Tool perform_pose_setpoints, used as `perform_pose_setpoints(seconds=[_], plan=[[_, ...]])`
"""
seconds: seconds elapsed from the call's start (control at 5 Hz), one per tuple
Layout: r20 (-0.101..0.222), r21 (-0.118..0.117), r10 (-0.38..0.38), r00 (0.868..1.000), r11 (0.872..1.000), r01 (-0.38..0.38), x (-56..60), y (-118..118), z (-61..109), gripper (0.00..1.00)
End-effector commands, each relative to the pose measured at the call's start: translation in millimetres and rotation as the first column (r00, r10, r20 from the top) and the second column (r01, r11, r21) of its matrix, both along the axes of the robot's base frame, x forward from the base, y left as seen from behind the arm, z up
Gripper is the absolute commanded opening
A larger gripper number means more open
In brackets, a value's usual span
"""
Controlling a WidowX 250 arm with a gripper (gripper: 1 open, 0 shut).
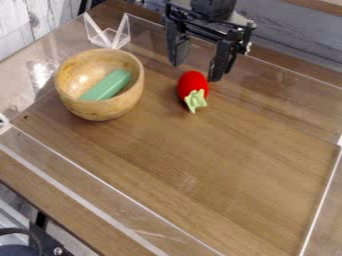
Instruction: Remove the green block from the brown bowl and put it on the table
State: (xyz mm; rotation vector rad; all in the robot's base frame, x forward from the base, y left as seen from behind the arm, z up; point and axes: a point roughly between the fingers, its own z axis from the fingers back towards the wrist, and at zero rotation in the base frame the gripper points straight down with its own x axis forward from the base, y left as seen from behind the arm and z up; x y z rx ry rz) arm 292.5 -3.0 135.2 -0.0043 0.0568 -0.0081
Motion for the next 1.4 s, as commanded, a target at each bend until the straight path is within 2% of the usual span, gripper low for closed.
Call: perform_pose_setpoints(seconds=[0.0, 0.2, 0.4, 0.6, 1.0, 1.2], plan=[[-0.007, -0.011, 0.009, 1.000, 1.000, -0.009, -4.1, 7.4, -2.0, 1.00], [-0.011, -0.023, 0.020, 1.000, 1.000, -0.020, -8.3, 16.4, -3.0, 1.00], [0.000, -0.035, 0.036, 0.999, 0.999, -0.036, -13.4, 28.5, 0.0, 1.00], [0.031, -0.055, 0.058, 0.998, 0.997, -0.056, -20.0, 42.6, 8.1, 1.00], [0.090, -0.067, 0.077, 0.993, 0.995, -0.071, -40.2, 102.1, 9.6, 1.00], [0.109, -0.092, 0.081, 0.991, 0.993, -0.071, -45.6, 126.5, 2.6, 1.00]])
